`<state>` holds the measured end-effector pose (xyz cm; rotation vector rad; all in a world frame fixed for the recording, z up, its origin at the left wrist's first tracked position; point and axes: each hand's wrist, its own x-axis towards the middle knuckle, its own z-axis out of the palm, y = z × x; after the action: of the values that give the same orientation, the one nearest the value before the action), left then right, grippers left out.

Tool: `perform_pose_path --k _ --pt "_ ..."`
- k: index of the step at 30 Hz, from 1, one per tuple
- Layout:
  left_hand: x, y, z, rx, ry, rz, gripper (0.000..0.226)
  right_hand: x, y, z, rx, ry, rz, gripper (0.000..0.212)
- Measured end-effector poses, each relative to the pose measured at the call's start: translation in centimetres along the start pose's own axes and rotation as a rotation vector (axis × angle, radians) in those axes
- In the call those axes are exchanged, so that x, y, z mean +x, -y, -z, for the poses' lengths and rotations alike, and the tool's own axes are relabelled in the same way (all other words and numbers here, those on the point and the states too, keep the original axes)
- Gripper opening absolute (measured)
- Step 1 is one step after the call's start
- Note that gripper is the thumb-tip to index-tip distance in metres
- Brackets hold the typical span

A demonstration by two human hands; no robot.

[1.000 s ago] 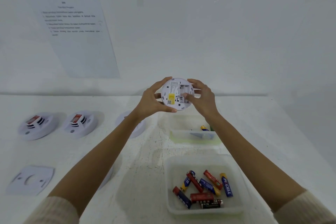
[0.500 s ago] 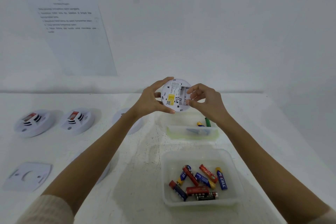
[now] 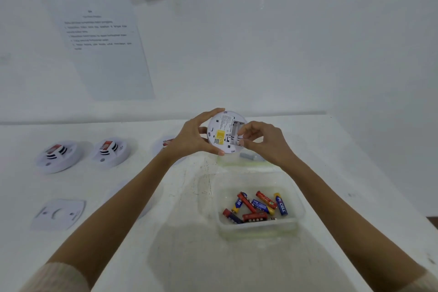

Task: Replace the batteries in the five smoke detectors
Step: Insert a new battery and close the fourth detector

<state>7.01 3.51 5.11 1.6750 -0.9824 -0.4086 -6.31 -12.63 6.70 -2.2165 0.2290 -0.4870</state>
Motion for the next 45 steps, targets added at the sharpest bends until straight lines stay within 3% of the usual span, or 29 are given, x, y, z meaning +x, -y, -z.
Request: perform_pose_path --k 9,16,20,25,32,37,45 --pt "-4.3 -1.1 -0.7 0.019 0.024 -0.013 0.096 -6.1 1.0 -0.1 0.018 0.005 -0.087 0.013" --pt "-6.4 -0.9 -0.7 0.033 0.036 0.017 0.093 -9.1 0.3 -0.8 -0.197 0.339 -0.226 0.013" --pt "-6.5 -0.9 -0.6 0.047 0.05 0.012 0.092 -9.1 0.2 -0.8 -0.327 0.525 -0.195 0.022" --pt "-5.9 -1.0 -0.7 0.061 0.065 0.005 0.094 -8.7 -0.2 -1.3 -0.347 0.542 -0.17 0.032" --pt "-5.0 -0.3 -0.8 0.05 0.08 0.006 0.094 -8.6 -0.7 -1.4 -0.411 0.626 -0.055 0.026" --pt "-3.7 0.0 -0.5 0.056 0.061 -0.001 0.092 -7.6 -0.8 0.1 -0.17 0.5 -0.042 0.025" --pt "-0.4 -0.9 1.6 0.064 0.022 -0.074 0.098 -2.1 1.4 2.8 -0.047 0.047 0.131 0.027"
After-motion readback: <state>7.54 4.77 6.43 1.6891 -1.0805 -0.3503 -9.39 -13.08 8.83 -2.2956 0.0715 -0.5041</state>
